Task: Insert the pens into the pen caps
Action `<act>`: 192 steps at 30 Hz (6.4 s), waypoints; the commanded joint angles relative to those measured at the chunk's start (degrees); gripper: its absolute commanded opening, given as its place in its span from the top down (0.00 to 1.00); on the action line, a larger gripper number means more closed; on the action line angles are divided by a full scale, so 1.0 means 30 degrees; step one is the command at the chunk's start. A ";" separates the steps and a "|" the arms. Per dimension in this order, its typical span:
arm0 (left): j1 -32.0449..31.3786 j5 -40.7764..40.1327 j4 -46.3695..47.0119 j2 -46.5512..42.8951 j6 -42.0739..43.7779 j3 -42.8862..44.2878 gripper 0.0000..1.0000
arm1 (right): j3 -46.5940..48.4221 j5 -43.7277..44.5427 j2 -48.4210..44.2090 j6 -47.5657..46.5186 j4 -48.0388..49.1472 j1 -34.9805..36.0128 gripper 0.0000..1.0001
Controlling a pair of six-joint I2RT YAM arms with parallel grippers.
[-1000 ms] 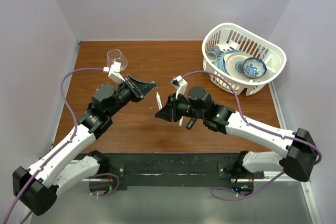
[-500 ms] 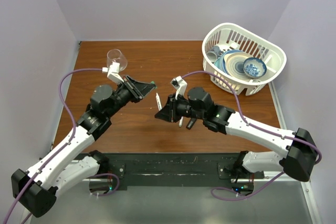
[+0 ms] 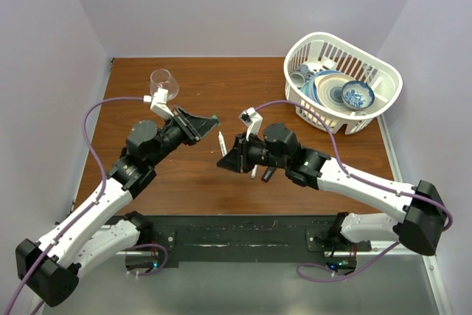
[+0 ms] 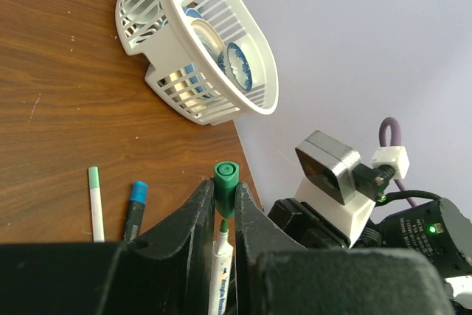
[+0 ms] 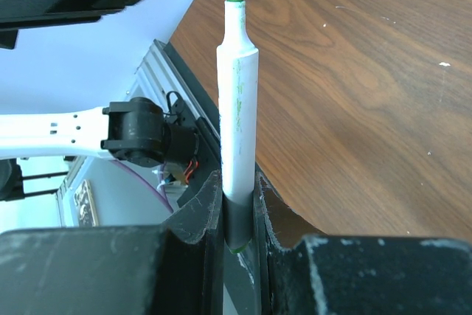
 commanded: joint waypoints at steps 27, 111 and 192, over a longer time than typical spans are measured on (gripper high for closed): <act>-0.0082 -0.0049 0.0709 -0.0606 -0.0108 0.0222 1.00 | 0.0174 0.0354 -0.0576 0.0137 0.0510 0.0203 1.00; -0.0053 0.0771 0.0884 -0.0197 0.1182 -0.0042 1.00 | 0.0467 0.0354 -0.0430 0.0430 0.1419 0.0320 1.00; -0.0463 1.0116 0.6099 -0.1631 -0.1105 -0.1387 1.00 | 1.1920 0.1410 0.1089 -0.7860 -0.3649 0.0233 1.00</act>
